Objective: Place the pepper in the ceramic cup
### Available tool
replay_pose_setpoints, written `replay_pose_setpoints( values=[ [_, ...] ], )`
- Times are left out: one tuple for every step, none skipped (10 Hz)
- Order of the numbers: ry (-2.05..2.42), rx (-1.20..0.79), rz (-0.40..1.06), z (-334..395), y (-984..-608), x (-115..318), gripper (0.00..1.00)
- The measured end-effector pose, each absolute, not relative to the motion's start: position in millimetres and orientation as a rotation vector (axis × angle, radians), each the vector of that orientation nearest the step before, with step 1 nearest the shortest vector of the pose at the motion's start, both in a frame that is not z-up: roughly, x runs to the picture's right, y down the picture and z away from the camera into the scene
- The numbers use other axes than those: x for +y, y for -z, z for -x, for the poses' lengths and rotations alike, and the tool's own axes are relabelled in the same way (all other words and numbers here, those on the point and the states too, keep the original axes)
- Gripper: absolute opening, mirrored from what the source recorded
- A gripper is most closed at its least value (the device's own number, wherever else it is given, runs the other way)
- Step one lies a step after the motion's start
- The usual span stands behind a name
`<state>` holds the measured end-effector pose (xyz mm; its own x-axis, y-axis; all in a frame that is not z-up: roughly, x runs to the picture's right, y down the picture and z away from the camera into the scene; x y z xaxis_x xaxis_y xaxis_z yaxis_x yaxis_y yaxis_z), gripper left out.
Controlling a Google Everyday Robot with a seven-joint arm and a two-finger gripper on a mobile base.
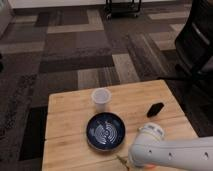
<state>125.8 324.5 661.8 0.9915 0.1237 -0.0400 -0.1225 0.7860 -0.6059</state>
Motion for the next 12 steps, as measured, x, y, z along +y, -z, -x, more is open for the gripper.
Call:
replay_pose_setpoints(
  values=[
    [-0.137,0.003,0.654,-126.1,-660.1,322.5,0.02],
    [-0.137,0.003,0.653,-124.6,-658.3,319.4,0.0],
    [-0.132,0.002,0.65,-121.6,-653.9,311.7,0.0],
    [-0.126,0.001,0.638,-116.7,-645.1,294.8,0.0],
    [-0.122,0.004,0.642,-114.6,-637.2,283.8,0.0],
    [-0.122,0.007,0.649,-113.5,-632.8,279.4,0.0],
    [-0.12,0.014,0.675,-108.6,-618.7,261.5,0.0],
    [-0.097,0.021,0.681,-102.8,-606.6,237.0,0.0],
    [-0.088,0.027,0.674,-101.9,-602.7,226.7,0.0],
    [-0.074,0.034,0.66,-99.4,-596.7,210.2,0.0],
    [-0.075,0.035,0.661,-100.1,-596.8,210.2,0.0],
    [-0.076,0.035,0.661,-100.3,-596.8,210.2,0.0]
  ],
)
